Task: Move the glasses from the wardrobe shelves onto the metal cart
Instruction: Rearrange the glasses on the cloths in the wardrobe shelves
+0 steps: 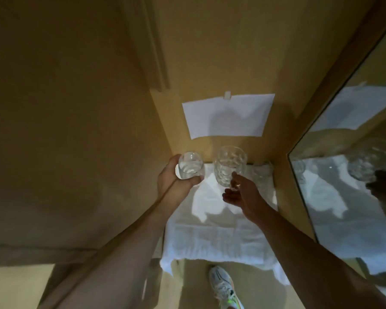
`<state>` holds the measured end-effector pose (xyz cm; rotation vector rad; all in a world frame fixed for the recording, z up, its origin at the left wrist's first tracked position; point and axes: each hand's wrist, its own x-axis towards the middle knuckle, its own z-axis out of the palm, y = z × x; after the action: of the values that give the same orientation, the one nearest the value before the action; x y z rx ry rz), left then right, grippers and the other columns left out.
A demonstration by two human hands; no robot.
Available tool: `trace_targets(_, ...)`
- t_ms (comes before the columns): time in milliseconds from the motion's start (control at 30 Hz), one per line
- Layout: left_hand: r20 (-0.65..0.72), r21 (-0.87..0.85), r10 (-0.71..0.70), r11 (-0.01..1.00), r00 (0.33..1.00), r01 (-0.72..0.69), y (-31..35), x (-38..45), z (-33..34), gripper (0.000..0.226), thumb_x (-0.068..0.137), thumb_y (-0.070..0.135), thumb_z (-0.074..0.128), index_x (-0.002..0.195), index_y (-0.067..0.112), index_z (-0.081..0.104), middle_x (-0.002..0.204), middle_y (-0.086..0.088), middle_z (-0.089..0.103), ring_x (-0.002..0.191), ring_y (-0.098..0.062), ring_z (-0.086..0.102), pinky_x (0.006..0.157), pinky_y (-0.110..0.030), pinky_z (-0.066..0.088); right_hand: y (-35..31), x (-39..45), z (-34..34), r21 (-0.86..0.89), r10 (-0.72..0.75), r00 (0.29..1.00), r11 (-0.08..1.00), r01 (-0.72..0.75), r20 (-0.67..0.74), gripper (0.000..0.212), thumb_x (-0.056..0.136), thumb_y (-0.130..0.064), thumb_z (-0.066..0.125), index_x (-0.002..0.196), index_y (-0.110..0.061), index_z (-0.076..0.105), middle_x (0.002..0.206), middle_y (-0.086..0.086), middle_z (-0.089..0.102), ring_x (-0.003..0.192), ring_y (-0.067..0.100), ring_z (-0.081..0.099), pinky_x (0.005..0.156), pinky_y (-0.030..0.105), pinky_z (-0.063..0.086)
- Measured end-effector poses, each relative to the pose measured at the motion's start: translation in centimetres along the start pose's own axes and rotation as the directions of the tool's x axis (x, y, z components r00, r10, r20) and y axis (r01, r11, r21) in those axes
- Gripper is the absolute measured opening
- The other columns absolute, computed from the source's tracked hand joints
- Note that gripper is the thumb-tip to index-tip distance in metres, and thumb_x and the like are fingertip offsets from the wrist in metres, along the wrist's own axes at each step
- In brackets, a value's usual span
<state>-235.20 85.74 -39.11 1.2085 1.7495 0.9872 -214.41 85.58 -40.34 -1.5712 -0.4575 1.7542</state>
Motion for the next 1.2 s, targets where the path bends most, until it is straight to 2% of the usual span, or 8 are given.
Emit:
trace_targets(133,-0.003,-0.093,0.135,0.986,0.991,-0.135,6.5,-2.0,-2.3,0.069,0.048,0.045,0.095,0.107,0.054,0.060,0.113,0.020,0.066,0.109,-0.005,0.065,0.094,-0.032,0.055,-4.0,-5.8,0.1,0.032,-0.138,0.990,0.990,0.139,-0.018,0.035,0.099,-0.031,0.057,0.070,-0.014,0.050,0.065,0.005,0.047,0.066,0.023,0.052,0.074,0.039,0.053)
trace_targets(200,0.016,-0.141,0.179,0.974,0.984,-0.175,9.5,-3.4,-3.4,0.067,0.061,0.032,0.095,0.118,0.041,0.060,0.118,0.021,0.062,0.100,0.017,0.059,0.078,-0.013,0.052,-5.9,-8.8,0.3,0.002,-0.195,0.980,0.981,0.195,-0.034,0.035,0.100,-0.030,0.055,0.070,-0.013,0.050,0.061,0.005,0.050,0.064,0.024,0.055,0.073,0.039,0.054)
trace_targets(267,0.019,-0.187,0.226,0.958,0.974,-0.218,12.3,-4.9,-4.4,0.067,0.070,0.020,0.092,0.127,0.030,0.058,0.121,0.020,0.060,0.094,0.023,0.056,0.066,-0.004,0.047,-7.6,-12.0,0.5,-0.008,-0.233,0.972,0.973,0.233,-0.030,0.035,0.101,-0.029,0.051,0.069,-0.014,0.048,0.057,0.005,0.049,0.057,0.021,0.055,0.064,0.034,0.053)
trace_targets(433,-0.049,-0.268,0.344,0.900,0.938,-0.344,18.4,-9.2,-6.9,0.073,0.068,0.023,0.094,0.131,0.025,0.058,0.128,0.007,0.063,0.122,-0.010,0.058,0.101,-0.026,0.047,-9.9,-20.1,1.0,-0.111,-0.391,0.920,0.916,0.385,-0.039,0.034,0.103,-0.036,0.046,0.083,-0.011,0.055,0.090,0.023,0.064,0.076,0.035,0.067,0.070,0.043,0.059)
trace_targets(600,-0.081,-0.382,0.463,0.803,0.882,-0.457,22.7,-14.3,-10.3,0.072,0.068,0.031,0.094,0.130,0.028,0.058,0.128,0.008,0.064,0.125,-0.013,0.059,0.105,-0.032,0.049,-10.7,-27.5,1.6,-0.132,-0.474,0.879,0.875,0.466,-0.039,0.036,0.105,-0.036,0.043,0.079,-0.011,0.047,0.082,0.024,0.060,0.068,0.034,0.062,0.070,0.043,0.058)
trace_targets(733,-0.096,-0.440,0.520,0.742,0.848,-0.505,24.7,-18.3,-12.8,0.082,0.065,0.044,0.092,0.136,0.023,0.055,0.133,0.006,0.063,0.126,-0.011,0.057,0.108,-0.034,0.048,-9.6,-32.3,1.5,-0.132,-0.544,0.837,0.835,0.534,-0.053,0.040,0.104,-0.035,0.044,0.071,-0.014,0.042,0.078,0.023,0.055,0.060,0.030,0.054,0.052,0.031,0.053)
trace_targets(933,-0.096,-0.587,0.539,0.648,0.837,-0.485,25.6,-23.2,-14.4,0.061,0.070,0.052,0.083,0.121,0.026,0.061,0.106,0.013,0.073,0.095,-0.010,0.070,0.080,-0.032,0.056,-6.8,-37.8,1.0,-0.180,-0.584,0.808,0.805,0.565,-0.076,0.039,0.104,-0.037,0.045,0.075,-0.011,0.046,0.084,0.025,0.061,0.059,0.029,0.060,0.059,0.037,0.056)
trace_targets(1200,0.035,-0.632,0.536,0.665,0.844,-0.396,25.5,-27.4,-13.4,0.044,0.072,0.055,0.081,0.104,0.032,0.063,0.091,0.009,0.066,0.074,-0.012,0.057,0.061,-0.030,0.047,-3.7,-42.3,-1.2,-0.205,-0.636,0.766,0.765,0.610,-0.093,0.034,0.103,-0.034,0.047,0.077,-0.012,0.045,0.074,0.025,0.057,0.051,0.025,0.052,0.049,0.030,0.049)
